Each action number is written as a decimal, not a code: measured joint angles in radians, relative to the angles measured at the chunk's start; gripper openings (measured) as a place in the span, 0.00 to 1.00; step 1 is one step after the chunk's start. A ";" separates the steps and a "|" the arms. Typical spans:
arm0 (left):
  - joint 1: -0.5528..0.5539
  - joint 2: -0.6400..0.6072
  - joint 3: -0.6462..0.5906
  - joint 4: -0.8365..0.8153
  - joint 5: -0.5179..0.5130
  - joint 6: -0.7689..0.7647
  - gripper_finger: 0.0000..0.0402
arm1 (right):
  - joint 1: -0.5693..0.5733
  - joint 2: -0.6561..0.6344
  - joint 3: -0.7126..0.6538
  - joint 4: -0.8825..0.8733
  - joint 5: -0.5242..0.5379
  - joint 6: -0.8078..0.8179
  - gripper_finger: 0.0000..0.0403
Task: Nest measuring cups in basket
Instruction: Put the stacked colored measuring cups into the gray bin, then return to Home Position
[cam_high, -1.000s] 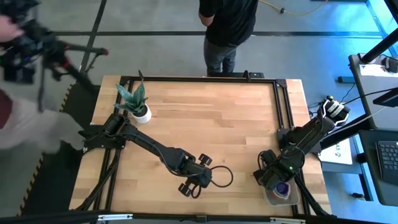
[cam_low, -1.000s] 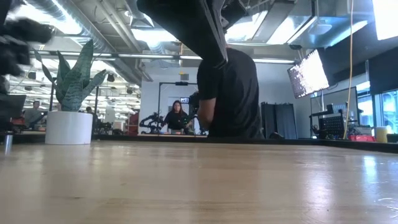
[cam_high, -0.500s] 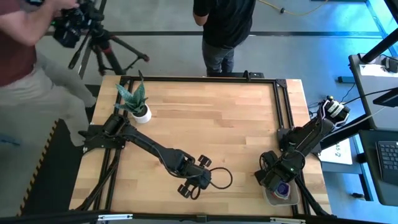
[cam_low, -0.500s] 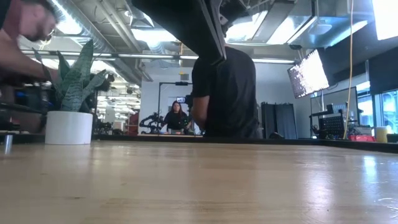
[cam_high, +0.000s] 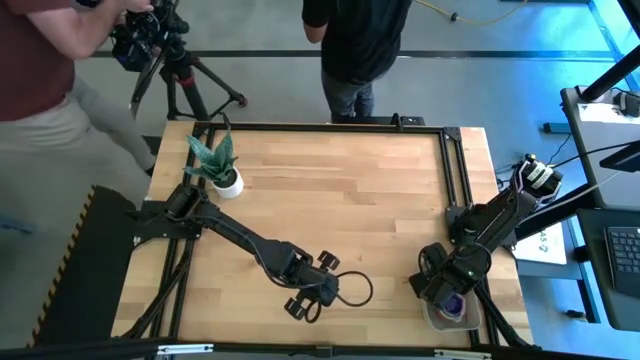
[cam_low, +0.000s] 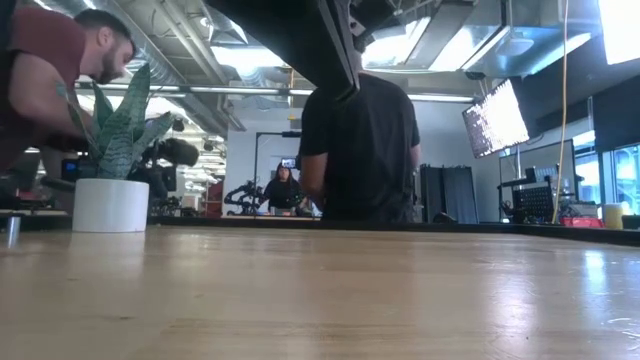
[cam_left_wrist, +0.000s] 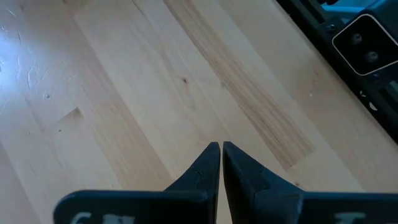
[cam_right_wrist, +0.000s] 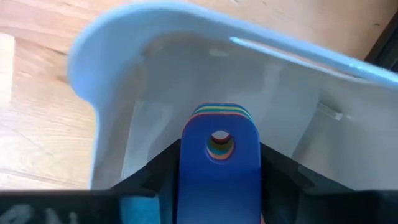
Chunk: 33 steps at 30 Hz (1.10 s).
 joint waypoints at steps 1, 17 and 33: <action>0.000 0.000 0.000 0.000 0.000 0.000 0.03 | 0.000 0.000 0.000 0.000 0.005 0.000 0.41; -0.014 0.000 0.000 0.000 0.000 -0.004 0.03 | 0.000 -0.012 0.032 -0.005 0.008 -0.024 0.42; -0.039 0.000 0.000 0.000 0.000 -0.006 0.03 | 0.000 -0.048 0.020 -0.051 0.008 -0.003 0.70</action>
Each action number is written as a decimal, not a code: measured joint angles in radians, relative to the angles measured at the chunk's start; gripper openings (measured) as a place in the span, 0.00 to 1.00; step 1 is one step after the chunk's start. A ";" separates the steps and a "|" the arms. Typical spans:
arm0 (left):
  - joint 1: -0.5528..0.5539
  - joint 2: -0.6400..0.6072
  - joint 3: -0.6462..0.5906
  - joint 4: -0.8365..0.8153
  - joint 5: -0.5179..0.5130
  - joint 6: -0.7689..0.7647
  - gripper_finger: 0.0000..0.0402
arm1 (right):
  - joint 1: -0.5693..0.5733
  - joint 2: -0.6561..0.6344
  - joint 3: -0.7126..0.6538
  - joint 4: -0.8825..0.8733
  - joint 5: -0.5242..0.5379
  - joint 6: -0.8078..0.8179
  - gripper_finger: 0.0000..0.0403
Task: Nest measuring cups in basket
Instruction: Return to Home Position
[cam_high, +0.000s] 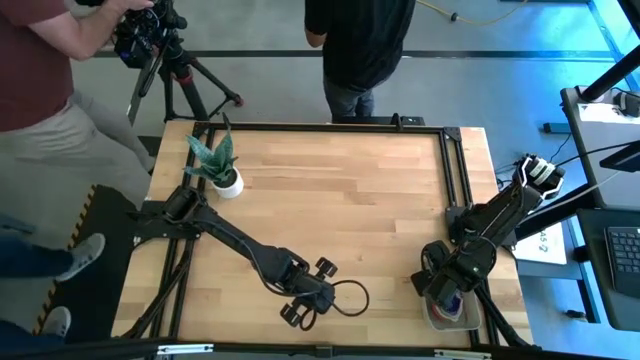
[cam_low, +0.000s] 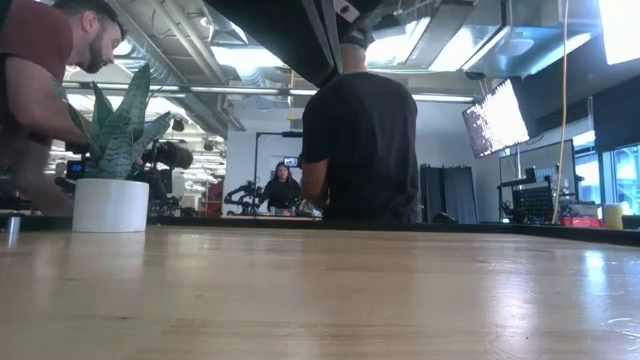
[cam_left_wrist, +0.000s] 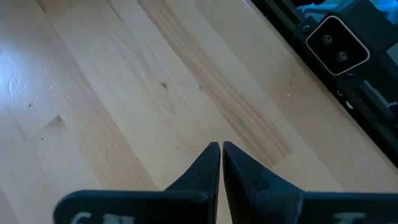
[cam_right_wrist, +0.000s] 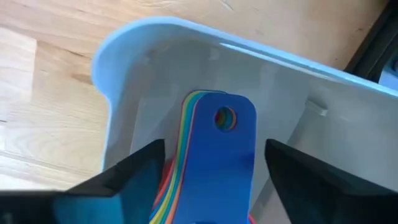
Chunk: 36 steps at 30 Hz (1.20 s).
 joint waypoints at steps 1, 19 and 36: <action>0.000 0.000 0.000 -0.001 0.000 0.000 0.03 | 0.000 0.000 -0.001 0.000 0.000 0.000 0.72; -0.005 0.000 0.000 -0.010 0.000 0.001 0.03 | -0.011 -0.103 0.034 -0.076 -0.021 0.023 0.84; 0.030 -0.065 -0.001 0.035 -0.005 0.050 0.03 | -0.025 -0.275 0.279 -0.189 0.697 -0.397 0.84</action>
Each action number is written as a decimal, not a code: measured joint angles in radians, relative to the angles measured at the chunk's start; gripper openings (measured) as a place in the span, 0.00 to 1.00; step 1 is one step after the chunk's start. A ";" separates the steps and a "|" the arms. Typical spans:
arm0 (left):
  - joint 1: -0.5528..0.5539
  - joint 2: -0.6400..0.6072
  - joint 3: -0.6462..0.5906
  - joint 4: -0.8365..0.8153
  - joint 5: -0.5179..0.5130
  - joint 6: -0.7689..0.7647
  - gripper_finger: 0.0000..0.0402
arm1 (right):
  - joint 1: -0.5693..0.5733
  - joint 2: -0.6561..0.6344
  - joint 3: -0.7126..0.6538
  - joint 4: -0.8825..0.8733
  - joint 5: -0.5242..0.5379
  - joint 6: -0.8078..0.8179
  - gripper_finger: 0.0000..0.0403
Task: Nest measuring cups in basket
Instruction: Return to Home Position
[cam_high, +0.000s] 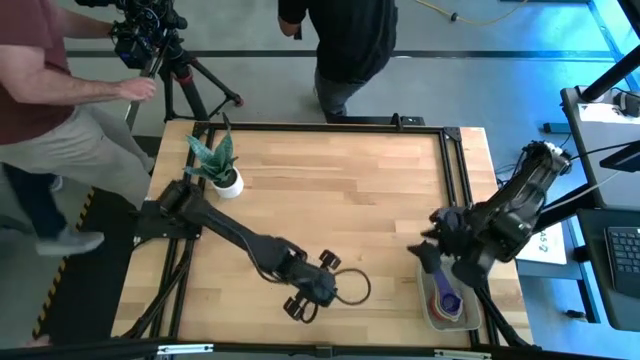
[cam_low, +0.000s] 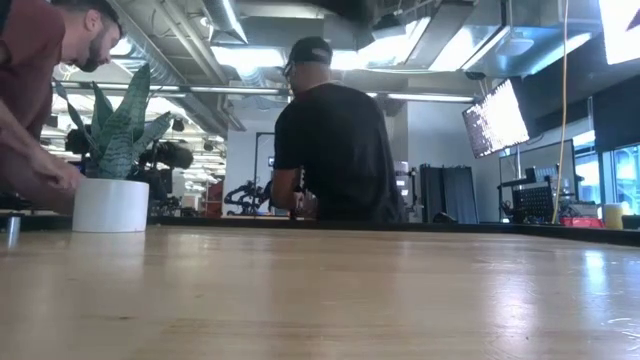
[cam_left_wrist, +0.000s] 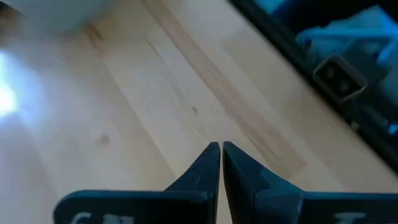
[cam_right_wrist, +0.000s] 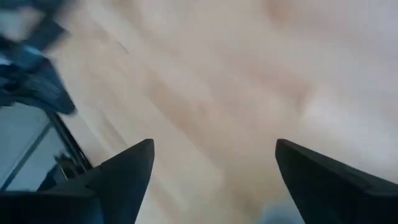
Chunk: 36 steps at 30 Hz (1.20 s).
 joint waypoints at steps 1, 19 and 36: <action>0.007 -0.025 0.000 0.002 0.001 0.002 0.03 | 0.000 -0.005 0.020 -0.002 0.062 -0.068 0.84; -0.046 -0.502 0.000 -0.023 -0.207 -0.088 0.03 | 0.357 -0.097 0.110 -0.103 0.647 -0.554 0.84; -0.013 -0.709 -0.506 0.551 -0.108 -0.084 0.03 | 0.513 -0.233 0.041 -0.368 0.709 -0.305 0.84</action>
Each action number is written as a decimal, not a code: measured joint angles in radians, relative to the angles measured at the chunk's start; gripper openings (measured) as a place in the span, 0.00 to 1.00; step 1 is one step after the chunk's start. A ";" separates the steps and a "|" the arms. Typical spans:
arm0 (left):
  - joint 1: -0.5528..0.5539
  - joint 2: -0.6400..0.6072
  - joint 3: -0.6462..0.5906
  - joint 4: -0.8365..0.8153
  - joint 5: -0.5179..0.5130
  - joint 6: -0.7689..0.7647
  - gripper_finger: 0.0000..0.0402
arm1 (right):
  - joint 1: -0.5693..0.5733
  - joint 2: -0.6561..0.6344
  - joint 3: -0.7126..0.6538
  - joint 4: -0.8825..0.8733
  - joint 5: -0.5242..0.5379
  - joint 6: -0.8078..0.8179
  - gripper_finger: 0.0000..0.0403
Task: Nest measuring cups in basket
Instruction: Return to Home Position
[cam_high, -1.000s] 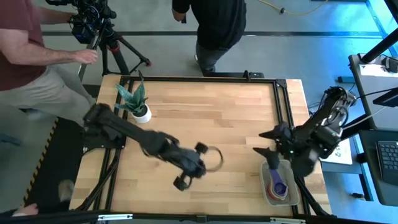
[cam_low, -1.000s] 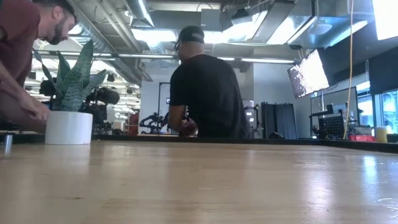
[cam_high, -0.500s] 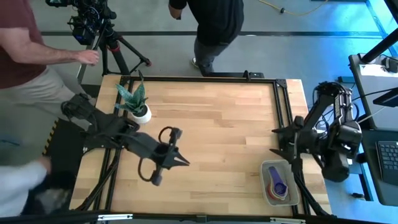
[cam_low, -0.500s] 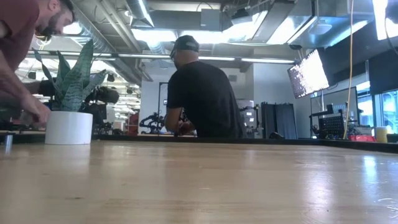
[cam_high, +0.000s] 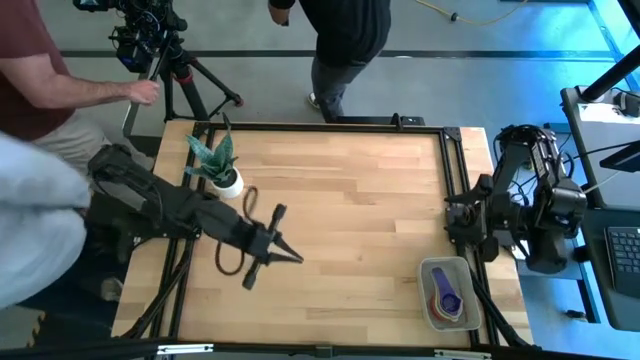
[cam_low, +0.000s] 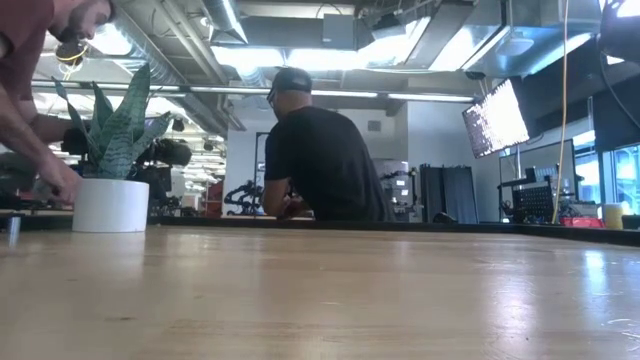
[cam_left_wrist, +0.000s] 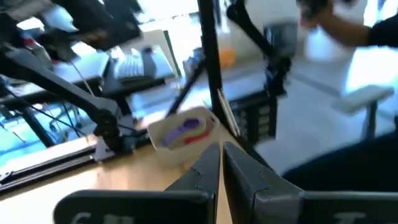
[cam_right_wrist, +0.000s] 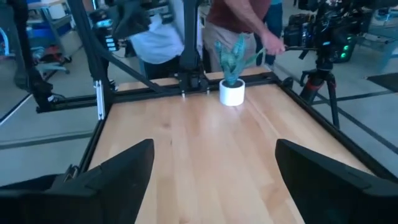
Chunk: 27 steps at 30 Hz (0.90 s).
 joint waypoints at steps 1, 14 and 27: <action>0.007 -0.024 -0.043 0.055 0.003 -0.011 0.03 | 0.006 -0.005 -0.016 0.000 0.000 0.015 0.84; 0.013 -0.175 -0.340 0.326 -0.065 -0.072 0.03 | 0.045 -0.028 -0.284 0.001 0.038 0.356 0.84; 0.034 -0.176 -0.370 0.322 -0.065 -0.124 0.03 | 0.045 -0.029 -0.337 -0.001 0.085 0.409 0.84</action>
